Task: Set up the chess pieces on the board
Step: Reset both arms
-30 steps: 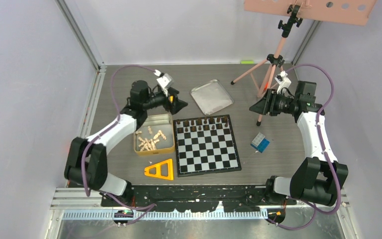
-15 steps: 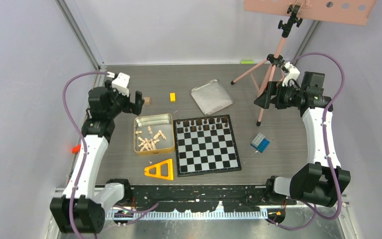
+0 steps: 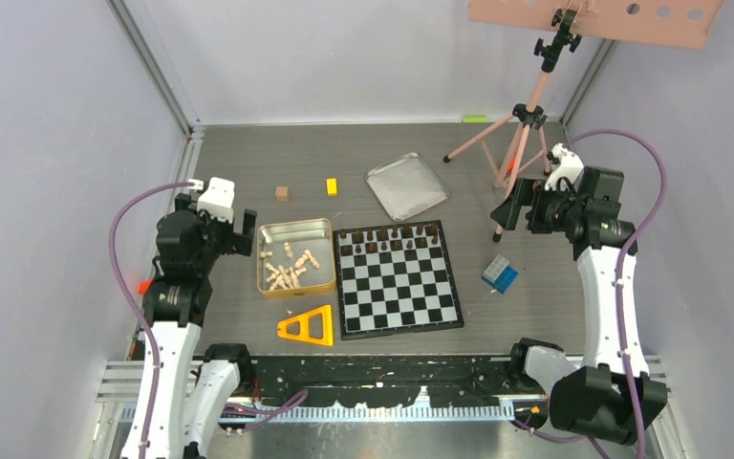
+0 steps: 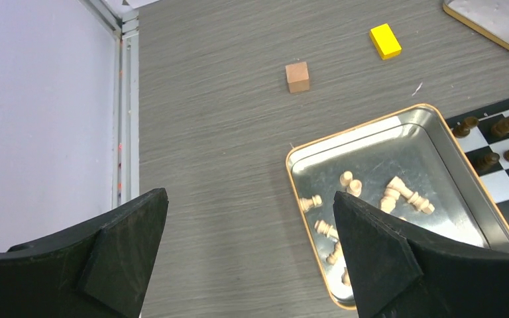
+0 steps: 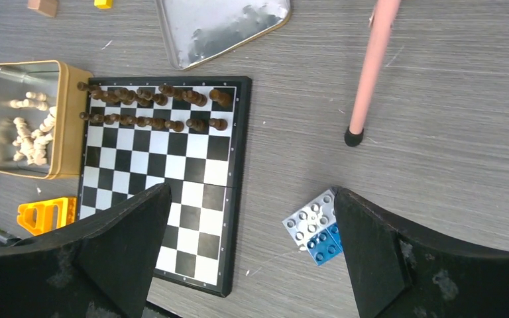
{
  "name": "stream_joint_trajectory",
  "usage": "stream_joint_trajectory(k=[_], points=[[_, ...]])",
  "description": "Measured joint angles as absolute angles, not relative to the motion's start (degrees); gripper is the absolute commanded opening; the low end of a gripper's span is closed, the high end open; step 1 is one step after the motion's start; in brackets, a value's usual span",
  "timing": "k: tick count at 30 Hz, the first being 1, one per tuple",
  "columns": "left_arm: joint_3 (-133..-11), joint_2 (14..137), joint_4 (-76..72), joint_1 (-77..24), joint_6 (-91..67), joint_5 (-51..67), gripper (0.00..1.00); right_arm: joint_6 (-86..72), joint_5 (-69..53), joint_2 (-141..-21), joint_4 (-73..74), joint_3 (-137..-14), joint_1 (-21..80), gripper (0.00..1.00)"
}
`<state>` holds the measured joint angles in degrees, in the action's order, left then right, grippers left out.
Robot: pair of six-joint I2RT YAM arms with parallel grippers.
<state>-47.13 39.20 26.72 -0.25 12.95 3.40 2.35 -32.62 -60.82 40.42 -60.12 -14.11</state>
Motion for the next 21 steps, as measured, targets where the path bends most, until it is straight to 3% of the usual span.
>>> stream_joint_trajectory(k=[8, 21], points=[[-43.5, 29.4, 30.3, -0.3, 12.5, 6.7, 1.0, 3.0, -29.4, -53.2, 41.4, -56.0, -14.1, 1.0], [-39.3, 29.3, 31.9, 1.1, 13.4, 8.0, 1.0, 4.4, -28.2, -45.1, 41.6, -55.2, -14.1, 1.0]])
